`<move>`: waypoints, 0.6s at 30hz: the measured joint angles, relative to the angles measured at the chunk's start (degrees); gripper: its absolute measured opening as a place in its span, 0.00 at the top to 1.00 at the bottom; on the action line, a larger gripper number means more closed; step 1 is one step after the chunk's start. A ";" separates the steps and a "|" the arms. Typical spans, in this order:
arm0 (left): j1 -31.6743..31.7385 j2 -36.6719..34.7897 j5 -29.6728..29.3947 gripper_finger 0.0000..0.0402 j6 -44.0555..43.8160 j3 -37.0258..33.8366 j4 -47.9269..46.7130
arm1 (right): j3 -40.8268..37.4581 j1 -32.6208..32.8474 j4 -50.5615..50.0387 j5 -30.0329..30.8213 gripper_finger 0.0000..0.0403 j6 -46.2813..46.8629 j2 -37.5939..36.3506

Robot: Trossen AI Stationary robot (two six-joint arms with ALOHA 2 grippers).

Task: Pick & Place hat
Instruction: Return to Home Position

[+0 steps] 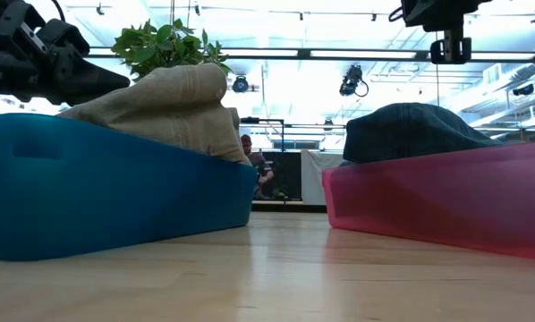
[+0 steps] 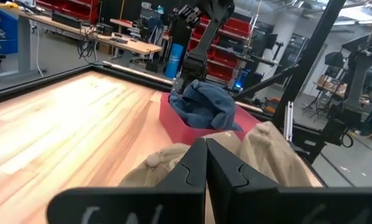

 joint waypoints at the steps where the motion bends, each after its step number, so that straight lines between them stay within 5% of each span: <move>1: 0.00 -0.03 0.00 0.99 0.00 0.00 0.03 | -0.02 -0.01 -0.20 0.01 0.99 -0.92 -0.09; 11: 0.00 0.08 -0.09 0.99 -0.05 -0.11 2.30 | -0.51 0.01 -1.98 5.12 0.99 -8.19 -5.54; 18: 0.00 0.15 -0.07 0.99 -0.02 -0.11 2.65 | -14.87 -0.01 19.89 9.47 0.99 -3.27 -17.95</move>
